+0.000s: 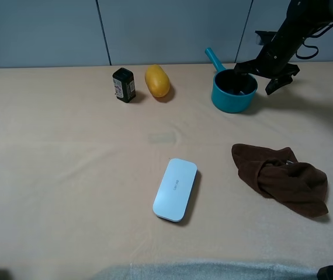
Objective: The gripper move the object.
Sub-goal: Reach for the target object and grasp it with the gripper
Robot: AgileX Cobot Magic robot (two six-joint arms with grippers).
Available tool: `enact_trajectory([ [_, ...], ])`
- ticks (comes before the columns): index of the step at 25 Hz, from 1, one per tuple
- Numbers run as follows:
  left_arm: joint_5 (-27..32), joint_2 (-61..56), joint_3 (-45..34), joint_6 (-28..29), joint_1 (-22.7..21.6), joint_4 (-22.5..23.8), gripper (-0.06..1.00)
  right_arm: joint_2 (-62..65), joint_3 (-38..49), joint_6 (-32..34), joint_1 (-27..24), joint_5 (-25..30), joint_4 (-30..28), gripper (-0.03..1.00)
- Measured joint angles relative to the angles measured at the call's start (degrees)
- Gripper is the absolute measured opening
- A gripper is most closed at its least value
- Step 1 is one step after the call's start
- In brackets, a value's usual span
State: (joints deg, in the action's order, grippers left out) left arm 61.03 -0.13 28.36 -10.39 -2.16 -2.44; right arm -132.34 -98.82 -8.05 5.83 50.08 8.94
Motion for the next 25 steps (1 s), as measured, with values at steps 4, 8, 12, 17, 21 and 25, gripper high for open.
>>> enact_trajectory([
  [4, 0.0, 0.0, 0.0, 0.0, 0.0, 0.0, 0.96, 0.0, -0.1, 0.0, 0.0, 1.2, 0.0, 0.69],
  [8, 0.0, 0.0, 0.0, 0.0, 0.0, 0.0, 0.96, -0.1, -0.1, 0.0, 0.0, 1.8, 0.0, 0.69],
  [12, 0.0, 0.0, 0.0, 0.0, 0.0, 0.0, 0.96, -0.1, -0.1, 0.0, 0.0, 2.6, 0.1, 0.66],
  [17, 0.0, 0.0, 0.0, 0.0, 0.0, 0.0, 0.96, -0.1, -0.1, 0.0, 0.0, 2.8, 0.5, 0.4],
  [21, 0.0, 0.0, 0.0, 0.0, 0.0, 0.0, 0.96, -0.1, -0.1, 0.0, 0.0, 2.9, 1.2, 0.19],
  [25, 0.0, 0.0, 0.0, 0.0, 0.0, 0.0, 0.96, -0.1, -0.1, -0.2, 0.0, 3.2, 1.5, -0.02],
])
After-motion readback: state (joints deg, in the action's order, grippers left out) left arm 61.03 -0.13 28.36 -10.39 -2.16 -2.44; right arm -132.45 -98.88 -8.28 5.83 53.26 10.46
